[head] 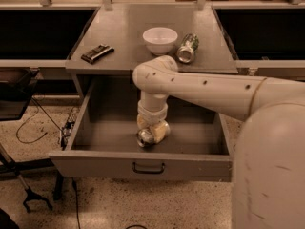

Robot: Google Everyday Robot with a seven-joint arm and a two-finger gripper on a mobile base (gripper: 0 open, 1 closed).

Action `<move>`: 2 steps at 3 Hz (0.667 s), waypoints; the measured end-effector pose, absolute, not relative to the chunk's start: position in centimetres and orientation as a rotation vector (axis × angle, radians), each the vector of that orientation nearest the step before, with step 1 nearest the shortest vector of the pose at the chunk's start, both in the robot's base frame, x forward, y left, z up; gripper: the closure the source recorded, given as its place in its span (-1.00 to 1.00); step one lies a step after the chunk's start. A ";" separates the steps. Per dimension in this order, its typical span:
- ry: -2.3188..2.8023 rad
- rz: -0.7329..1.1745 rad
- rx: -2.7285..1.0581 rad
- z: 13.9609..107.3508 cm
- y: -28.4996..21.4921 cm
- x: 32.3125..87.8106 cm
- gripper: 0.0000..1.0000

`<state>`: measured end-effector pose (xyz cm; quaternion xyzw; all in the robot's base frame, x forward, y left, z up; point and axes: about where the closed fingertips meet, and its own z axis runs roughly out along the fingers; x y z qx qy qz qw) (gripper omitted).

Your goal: Pick 7up can from top drawer and place on counter

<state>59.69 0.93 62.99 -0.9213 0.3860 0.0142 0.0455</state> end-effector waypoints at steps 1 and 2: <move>1.152 -0.012 -2.753 65.7 0.1 58.3 0.75; 1.125 -0.078 -2.702 71.0 0.0 56.6 1.00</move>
Offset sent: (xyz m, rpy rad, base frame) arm -0.0493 -0.0111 0.1569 0.1248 -0.2178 -0.0025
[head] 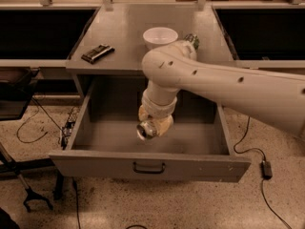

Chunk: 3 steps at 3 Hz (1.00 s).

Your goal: Pick 7up can from top drawer and place on counter

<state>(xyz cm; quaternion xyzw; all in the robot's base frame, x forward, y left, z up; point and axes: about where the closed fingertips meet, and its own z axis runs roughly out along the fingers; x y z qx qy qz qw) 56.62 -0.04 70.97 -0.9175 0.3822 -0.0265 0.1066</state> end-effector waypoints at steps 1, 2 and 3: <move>1.101 -0.195 -2.654 77.5 1.2 56.3 1.00; 1.071 -0.291 -2.581 82.6 4.4 57.4 1.00; 1.032 -0.386 -2.473 86.5 7.8 58.7 1.00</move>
Offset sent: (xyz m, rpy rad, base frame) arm 0.0226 0.0840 0.1802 0.1042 -0.2986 -0.0200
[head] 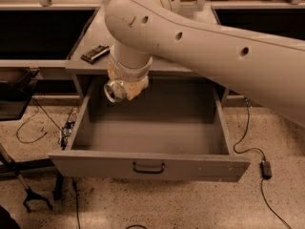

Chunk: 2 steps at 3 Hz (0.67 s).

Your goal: Pick 7up can from top drawer and place on counter

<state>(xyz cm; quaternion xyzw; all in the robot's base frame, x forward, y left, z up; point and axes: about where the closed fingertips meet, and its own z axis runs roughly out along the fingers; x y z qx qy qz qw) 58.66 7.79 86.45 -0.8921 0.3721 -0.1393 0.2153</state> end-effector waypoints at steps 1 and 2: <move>1.032 -0.386 -2.473 86.5 7.8 58.7 1.00; 0.985 -0.435 -2.451 87.2 8.2 58.4 1.00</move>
Offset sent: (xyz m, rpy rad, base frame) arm -0.0078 0.0114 0.0249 0.0311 -0.1581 0.0597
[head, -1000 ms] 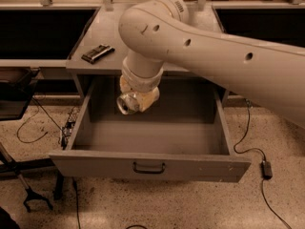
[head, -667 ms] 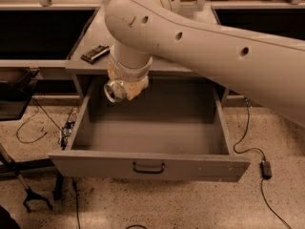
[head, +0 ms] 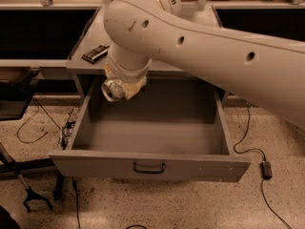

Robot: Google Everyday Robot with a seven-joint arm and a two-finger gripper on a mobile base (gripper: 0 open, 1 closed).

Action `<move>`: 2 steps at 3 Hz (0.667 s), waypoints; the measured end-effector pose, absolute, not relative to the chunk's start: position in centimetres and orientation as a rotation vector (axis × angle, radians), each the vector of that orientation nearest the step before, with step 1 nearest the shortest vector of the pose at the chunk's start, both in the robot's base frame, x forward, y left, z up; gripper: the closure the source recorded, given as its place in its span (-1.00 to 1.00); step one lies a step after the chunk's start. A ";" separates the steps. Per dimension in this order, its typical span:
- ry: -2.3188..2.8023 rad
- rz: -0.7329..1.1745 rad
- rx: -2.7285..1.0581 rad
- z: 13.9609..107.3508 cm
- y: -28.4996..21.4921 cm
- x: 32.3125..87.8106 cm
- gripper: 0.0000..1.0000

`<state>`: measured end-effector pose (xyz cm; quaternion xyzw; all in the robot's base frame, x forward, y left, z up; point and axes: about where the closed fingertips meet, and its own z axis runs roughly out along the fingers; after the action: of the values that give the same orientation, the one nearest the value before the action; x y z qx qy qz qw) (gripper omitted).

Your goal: Pick 7up can from top drawer and place on counter

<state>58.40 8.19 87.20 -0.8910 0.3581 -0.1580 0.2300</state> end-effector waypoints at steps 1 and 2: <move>0.864 -0.531 -2.420 89.2 10.4 60.0 1.00; 0.750 -0.619 -2.402 91.7 13.3 62.7 1.00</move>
Offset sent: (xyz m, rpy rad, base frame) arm 0.0761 0.0898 0.0794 -0.0092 -0.3085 0.1998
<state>62.67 13.25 91.70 -0.8922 0.2785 -0.2297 0.2715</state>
